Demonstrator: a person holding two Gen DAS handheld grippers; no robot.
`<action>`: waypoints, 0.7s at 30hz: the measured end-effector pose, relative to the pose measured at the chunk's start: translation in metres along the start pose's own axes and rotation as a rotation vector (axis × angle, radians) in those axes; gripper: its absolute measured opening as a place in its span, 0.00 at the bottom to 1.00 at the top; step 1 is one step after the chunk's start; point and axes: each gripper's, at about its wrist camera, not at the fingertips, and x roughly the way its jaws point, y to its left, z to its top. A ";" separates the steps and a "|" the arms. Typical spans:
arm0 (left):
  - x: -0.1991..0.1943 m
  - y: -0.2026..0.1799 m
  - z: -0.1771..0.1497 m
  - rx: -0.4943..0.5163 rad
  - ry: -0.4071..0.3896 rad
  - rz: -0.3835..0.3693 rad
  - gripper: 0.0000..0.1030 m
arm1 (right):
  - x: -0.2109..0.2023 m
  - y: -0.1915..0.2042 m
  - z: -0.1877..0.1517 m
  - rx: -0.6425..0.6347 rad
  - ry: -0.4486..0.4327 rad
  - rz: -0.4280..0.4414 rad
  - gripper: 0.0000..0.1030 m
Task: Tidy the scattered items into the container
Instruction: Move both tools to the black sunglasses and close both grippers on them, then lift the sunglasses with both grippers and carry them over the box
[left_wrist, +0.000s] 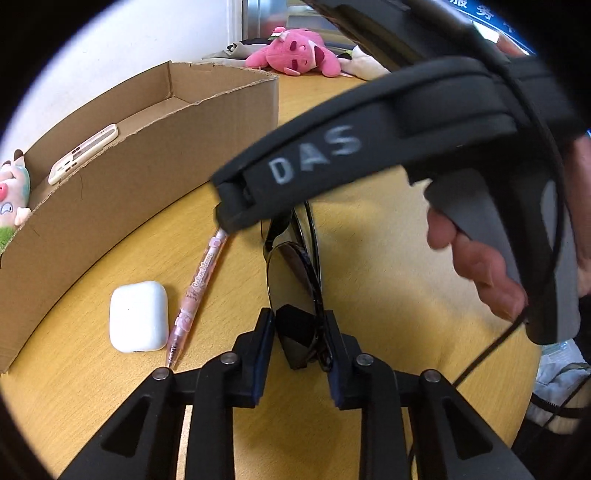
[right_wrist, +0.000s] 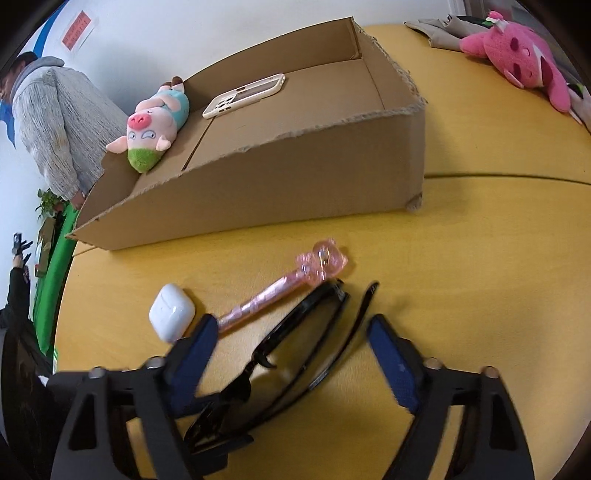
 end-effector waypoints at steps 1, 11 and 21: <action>0.000 -0.001 0.000 -0.001 0.000 0.002 0.23 | 0.001 0.000 0.003 -0.005 -0.002 -0.015 0.53; -0.003 -0.018 -0.005 -0.003 -0.007 0.014 0.23 | 0.003 -0.001 0.008 0.003 0.008 -0.023 0.49; -0.007 -0.033 -0.008 -0.032 -0.009 0.069 0.22 | 0.004 0.001 0.014 0.004 0.024 -0.046 0.53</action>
